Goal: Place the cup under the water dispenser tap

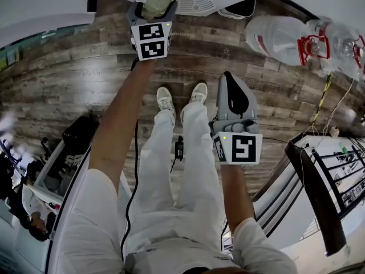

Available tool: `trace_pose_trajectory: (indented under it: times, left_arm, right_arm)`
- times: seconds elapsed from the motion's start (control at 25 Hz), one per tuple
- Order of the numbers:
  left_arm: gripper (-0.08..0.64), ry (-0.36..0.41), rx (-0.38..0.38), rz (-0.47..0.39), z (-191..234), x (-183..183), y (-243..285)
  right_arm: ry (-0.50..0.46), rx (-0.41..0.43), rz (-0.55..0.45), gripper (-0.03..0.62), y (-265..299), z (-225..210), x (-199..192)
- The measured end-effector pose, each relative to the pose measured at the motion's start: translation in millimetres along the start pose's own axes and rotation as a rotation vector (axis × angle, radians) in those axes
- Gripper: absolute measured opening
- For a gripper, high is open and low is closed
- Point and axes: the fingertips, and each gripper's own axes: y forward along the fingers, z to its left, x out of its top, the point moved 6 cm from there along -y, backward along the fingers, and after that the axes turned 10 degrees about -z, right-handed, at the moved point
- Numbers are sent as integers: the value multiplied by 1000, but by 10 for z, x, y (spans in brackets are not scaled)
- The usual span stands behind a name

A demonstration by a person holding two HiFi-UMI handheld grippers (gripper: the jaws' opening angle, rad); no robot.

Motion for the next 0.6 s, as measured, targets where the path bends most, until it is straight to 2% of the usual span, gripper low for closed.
trace_pose_trajectory:
  times: [0.2, 0.36, 0.6]
  left_arm:
    - [399, -6, -15, 19, 6, -15, 2]
    - [416, 37, -35, 38, -57, 30, -32]
    - [416, 4, -15, 54, -38, 96, -123]
  right_arm:
    - [-3, 7, 5, -2, 13, 22, 5]
    - [3, 11, -3, -2, 8, 15, 22]
    - [0, 3, -9, -2, -49, 18, 88]
